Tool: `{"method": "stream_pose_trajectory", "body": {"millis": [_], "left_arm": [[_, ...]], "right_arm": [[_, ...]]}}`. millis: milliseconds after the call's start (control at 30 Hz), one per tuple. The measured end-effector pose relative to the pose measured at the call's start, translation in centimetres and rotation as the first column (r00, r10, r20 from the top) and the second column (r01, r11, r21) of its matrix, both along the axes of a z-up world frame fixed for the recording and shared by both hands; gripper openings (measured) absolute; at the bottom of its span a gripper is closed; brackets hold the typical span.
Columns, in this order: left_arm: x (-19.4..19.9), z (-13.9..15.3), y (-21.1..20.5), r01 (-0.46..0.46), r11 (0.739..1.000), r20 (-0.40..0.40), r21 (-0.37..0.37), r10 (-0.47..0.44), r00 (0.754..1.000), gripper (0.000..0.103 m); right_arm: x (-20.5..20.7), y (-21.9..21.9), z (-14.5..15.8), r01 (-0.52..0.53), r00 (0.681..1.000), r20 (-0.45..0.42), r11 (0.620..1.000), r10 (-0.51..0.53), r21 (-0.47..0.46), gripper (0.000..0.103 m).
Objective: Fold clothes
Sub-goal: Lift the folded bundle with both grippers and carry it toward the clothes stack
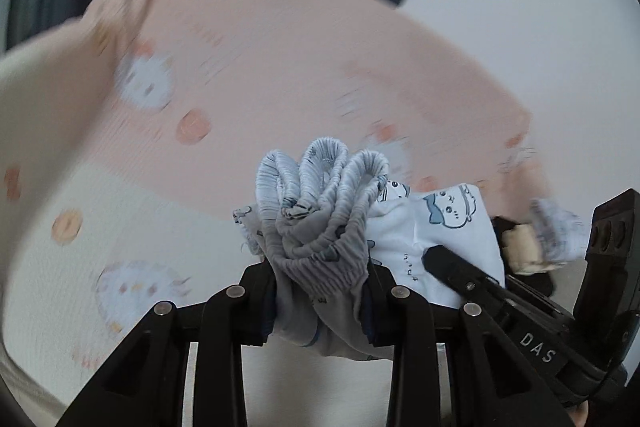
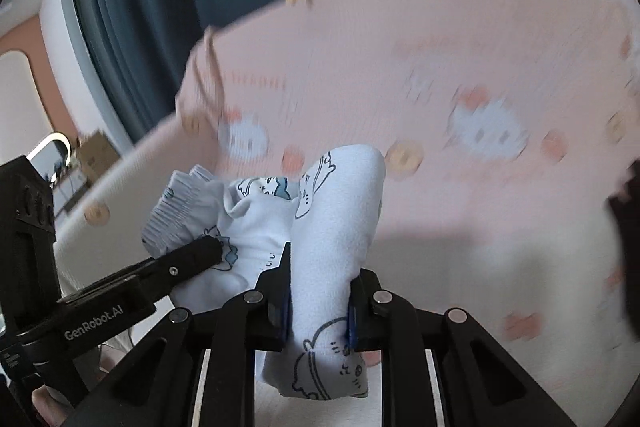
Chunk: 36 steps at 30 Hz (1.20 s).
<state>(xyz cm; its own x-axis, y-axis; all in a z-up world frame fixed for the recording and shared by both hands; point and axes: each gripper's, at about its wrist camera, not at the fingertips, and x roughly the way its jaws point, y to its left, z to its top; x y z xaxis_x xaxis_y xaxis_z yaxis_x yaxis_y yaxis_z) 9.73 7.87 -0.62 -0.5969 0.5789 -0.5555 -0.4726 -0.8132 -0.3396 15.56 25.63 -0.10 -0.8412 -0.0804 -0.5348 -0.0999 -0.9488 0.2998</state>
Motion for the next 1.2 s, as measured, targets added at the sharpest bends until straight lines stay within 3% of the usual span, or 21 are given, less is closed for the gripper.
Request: {"method": "stream_pose_trajectory", "body": {"millis": [133, 300, 533, 867, 1200], "left_arm": [[3.2, 5.8, 4.5, 0.094, 0.995, -0.108, 0.028, -0.091, 0.990, 0.029], [6.9, 11.4, 9.4, 0.204, 0.978, -0.223, 0.033, -0.192, 0.956, 0.029], [10.5, 16.5, 14.0, 0.323, 0.946, -0.324, 0.028, -0.297, 0.898, 0.029], [9.8, 18.6, 20.8, 0.436, 0.894, -0.263, 0.101, -0.399, 0.878, 0.029], [8.8, 17.5, 28.9, 0.505, 0.847, -0.148, 0.164, -0.485, 0.862, 0.029]], "right_arm": [[4.8, 3.4, 5.4, 0.075, 0.993, -0.101, 0.995, -0.068, 0.066, 0.018], [10.0, 6.9, 11.1, 0.175, 0.969, -0.198, 0.976, -0.148, 0.128, 0.018], [14.9, 9.7, 16.9, 0.290, 0.931, -0.282, 0.939, -0.232, 0.183, 0.018], [17.3, 15.1, 20.3, 0.391, 0.906, -0.281, 0.881, -0.317, 0.267, 0.018], [16.6, 23.9, 19.1, 0.414, 0.905, -0.215, 0.876, -0.367, 0.249, 0.018]]}}
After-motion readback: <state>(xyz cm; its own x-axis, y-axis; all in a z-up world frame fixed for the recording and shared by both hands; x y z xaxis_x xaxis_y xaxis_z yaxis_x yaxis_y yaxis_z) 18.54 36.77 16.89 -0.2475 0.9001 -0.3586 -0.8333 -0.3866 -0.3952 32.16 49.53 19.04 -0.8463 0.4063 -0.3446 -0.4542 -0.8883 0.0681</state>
